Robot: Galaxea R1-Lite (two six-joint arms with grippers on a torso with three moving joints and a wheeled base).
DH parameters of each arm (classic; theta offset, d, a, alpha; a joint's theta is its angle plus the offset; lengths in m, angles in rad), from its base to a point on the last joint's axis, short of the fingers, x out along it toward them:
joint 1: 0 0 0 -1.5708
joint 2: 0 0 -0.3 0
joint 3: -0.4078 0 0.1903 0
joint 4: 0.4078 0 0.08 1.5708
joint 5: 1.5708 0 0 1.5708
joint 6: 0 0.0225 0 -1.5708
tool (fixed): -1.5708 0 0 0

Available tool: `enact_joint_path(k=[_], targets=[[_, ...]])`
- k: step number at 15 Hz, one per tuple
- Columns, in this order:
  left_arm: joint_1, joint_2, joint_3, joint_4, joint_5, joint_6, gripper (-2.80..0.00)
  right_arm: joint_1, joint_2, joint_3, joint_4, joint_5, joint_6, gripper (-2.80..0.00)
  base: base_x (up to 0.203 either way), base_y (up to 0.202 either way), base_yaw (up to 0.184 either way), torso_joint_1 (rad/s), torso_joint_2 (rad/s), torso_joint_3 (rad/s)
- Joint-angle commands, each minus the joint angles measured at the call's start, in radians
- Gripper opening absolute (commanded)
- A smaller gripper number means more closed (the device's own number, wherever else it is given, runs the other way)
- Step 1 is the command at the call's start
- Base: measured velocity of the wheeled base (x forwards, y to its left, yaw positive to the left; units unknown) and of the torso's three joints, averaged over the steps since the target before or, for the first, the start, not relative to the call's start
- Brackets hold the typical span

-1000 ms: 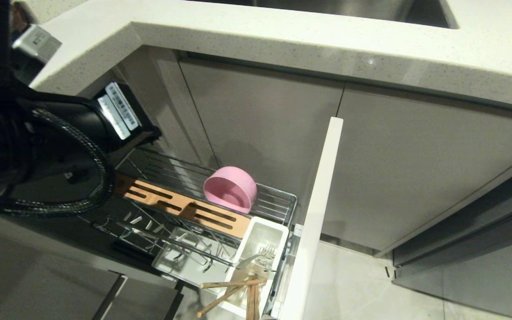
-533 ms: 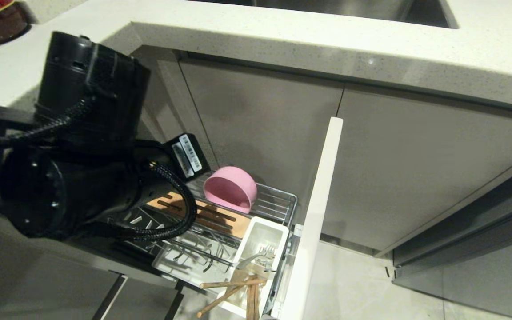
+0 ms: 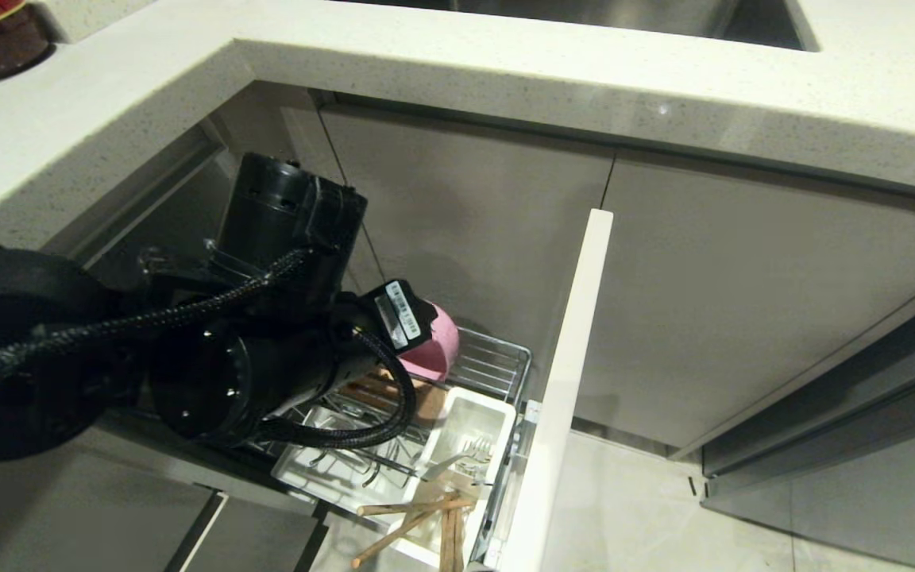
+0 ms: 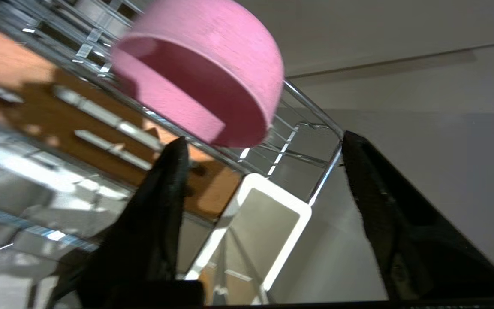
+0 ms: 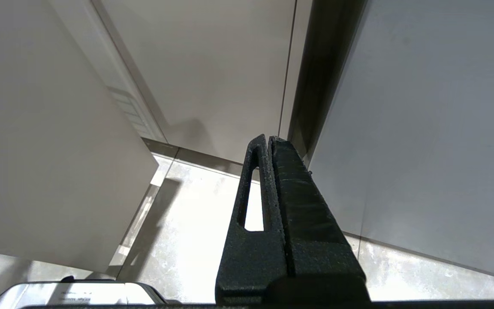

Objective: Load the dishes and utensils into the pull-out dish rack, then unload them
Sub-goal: Take the bowl out of the cupboard

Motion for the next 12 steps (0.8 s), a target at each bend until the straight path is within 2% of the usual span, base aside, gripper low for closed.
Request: enact_joint_path(k=[1,3,5,7,10,12], targets=[[0.017,0.050,0.027,-0.053,-0.044,-0.004,0.00,0.000,-0.001,0.026,-0.001,0.000,0.000,-2.80,0.000,0.000,0.000,0.000,0.00,0.000],[0.040,0.087,0.032,-0.114,-0.083,0.002,0.00,0.000,-0.001,0.026,-0.001,0.000,0.000,-2.80,0.000,0.000,0.000,0.000,0.00,0.000],[0.070,0.117,0.034,-0.159,-0.123,0.037,0.00,0.000,-0.001,0.026,-0.001,0.000,0.000,-2.80,0.000,0.000,0.000,0.000,0.00,0.000],[0.107,0.145,0.036,-0.233,-0.179,0.075,0.00,0.000,-0.001,0.026,-0.001,0.000,0.000,-2.80,0.000,0.000,0.000,0.000,0.00,0.000],[0.154,0.160,0.043,-0.288,-0.280,0.106,0.00,0.000,-0.001,0.026,-0.001,0.000,0.000,-2.80,0.000,0.000,0.000,0.000,0.00,0.000],[0.174,0.164,0.055,-0.331,-0.323,0.120,0.00,0.000,-0.001,0.026,-0.001,0.000,0.000,-2.80,0.000,0.000,0.000,0.000,0.00,0.000]])
